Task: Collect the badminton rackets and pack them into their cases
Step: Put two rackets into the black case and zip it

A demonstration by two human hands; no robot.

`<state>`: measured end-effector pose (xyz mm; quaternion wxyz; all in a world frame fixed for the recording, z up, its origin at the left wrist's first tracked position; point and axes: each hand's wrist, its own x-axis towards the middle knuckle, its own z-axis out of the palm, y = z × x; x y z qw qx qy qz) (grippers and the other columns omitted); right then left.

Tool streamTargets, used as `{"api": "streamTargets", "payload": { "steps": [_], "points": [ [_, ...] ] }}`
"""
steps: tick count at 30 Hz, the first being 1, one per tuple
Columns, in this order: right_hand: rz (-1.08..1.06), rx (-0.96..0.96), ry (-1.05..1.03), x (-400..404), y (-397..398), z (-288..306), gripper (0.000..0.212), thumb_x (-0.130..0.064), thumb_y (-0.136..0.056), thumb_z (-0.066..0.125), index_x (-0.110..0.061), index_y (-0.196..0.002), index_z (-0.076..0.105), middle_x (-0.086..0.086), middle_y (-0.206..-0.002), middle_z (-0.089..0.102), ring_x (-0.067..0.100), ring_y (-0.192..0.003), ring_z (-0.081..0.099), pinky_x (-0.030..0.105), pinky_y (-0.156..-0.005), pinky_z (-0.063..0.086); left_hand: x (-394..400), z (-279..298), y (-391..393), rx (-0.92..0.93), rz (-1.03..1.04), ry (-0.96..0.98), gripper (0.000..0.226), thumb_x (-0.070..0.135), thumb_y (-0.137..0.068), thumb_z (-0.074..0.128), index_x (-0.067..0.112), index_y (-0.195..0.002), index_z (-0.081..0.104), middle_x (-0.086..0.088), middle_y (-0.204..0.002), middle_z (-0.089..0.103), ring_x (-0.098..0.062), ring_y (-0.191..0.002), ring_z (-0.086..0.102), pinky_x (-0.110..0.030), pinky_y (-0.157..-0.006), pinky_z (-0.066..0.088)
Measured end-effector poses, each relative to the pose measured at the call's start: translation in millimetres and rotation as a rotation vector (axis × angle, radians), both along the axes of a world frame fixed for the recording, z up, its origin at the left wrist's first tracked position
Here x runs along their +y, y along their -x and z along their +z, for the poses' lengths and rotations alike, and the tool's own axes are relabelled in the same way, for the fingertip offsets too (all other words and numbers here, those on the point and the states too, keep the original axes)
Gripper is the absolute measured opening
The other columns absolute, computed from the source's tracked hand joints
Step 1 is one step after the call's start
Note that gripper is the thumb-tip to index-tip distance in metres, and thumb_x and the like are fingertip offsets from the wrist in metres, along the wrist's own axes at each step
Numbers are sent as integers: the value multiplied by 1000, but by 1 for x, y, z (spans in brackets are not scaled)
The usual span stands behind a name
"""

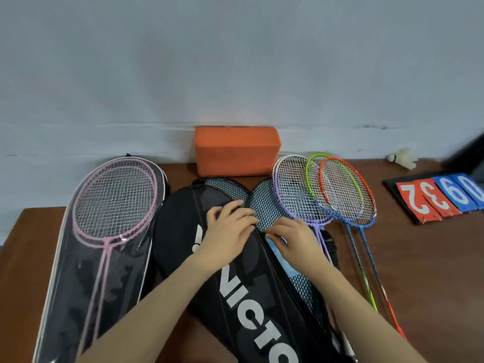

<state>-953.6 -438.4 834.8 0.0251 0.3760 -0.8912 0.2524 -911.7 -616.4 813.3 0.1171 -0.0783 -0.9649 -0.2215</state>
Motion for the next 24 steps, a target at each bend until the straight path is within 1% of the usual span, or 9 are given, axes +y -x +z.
{"api": "streamTargets", "payload": {
  "steps": [2, 3, 6, 9, 13, 17, 19, 21, 24],
  "points": [
    [-15, 32, -13, 2, -3, 0, 7, -13, -82, 67, -10, -86, 73, 0, -78, 68, 21, -68, 63, 34, -65, 44, -3, 0, -2, -11, 4, -23, 20, 27, -92, 52, 27, -106, 67, 14, -121, 60, -15, -131, 36, -34, -97, 15],
    [-19, 36, -9, 2, -5, 0, 7, -13, -81, 68, -10, -86, 73, 0, -77, 69, 20, -66, 63, 32, -65, 43, -5, 1, -2, 1, -13, -5, 18, 27, -92, 53, 26, -103, 68, 12, -117, 62, -15, -129, 39, -35, -97, 15],
    [-24, 11, -4, 4, -12, -2, 7, -11, -80, 69, -9, -84, 74, 2, -69, 70, 22, -59, 63, 29, -66, 44, -6, 4, -1, 12, -35, 61, 18, 30, -92, 52, 23, -97, 69, 12, -106, 65, -16, -117, 48, -35, -93, 17],
    [-63, -81, 0, 14, -16, -6, 9, -11, -83, 67, -7, -87, 74, 7, -72, 71, 27, -64, 65, 35, -68, 49, -1, 0, 1, -18, -31, 97, 24, 34, -95, 46, 24, -101, 67, 13, -109, 61, -12, -116, 45, -33, -94, 16],
    [-83, -211, -68, 51, -36, -18, 14, -16, -88, 63, -8, -92, 74, 9, -76, 70, 28, -70, 65, 38, -68, 50, 1, -9, 6, -11, -22, 96, 25, 32, -95, 46, 22, -100, 68, 11, -108, 62, -13, -115, 45, -33, -92, 15],
    [-165, -347, -50, 81, -62, -28, 15, -14, -87, 63, -10, -98, 72, 6, -88, 71, 24, -83, 65, 36, -76, 50, 8, -17, 12, -61, -9, 62, 24, 30, -95, 47, 20, -100, 68, 9, -109, 62, -14, -116, 44, -34, -92, 15],
    [-167, -337, -53, 85, -67, -29, 14, -12, -87, 63, -10, -96, 72, 6, -87, 70, 24, -83, 65, 33, -74, 48, 15, -19, 11, -80, -10, 77, 24, 30, -95, 46, 20, -103, 66, 9, -113, 60, -13, -119, 43, -33, -92, 15],
    [-128, -271, -85, 85, -69, -29, 13, -9, -87, 62, -9, -94, 72, 6, -85, 69, 27, -80, 65, 35, -71, 46, 26, -23, 0, -85, -37, 63, 25, 32, -94, 48, 22, -109, 64, 9, -122, 57, -13, -124, 39, -33, -93, 15],
    [-110, -192, -88, 86, -75, -30, 11, -9, -85, 64, -10, -92, 72, 3, -84, 70, 25, -78, 65, 36, -69, 44, 53, -31, -34, -89, -150, 78, 26, 32, -91, 54, 26, -113, 64, 9, -130, 54, -19, -131, 36, -38, -97, 16]
  ]
}}
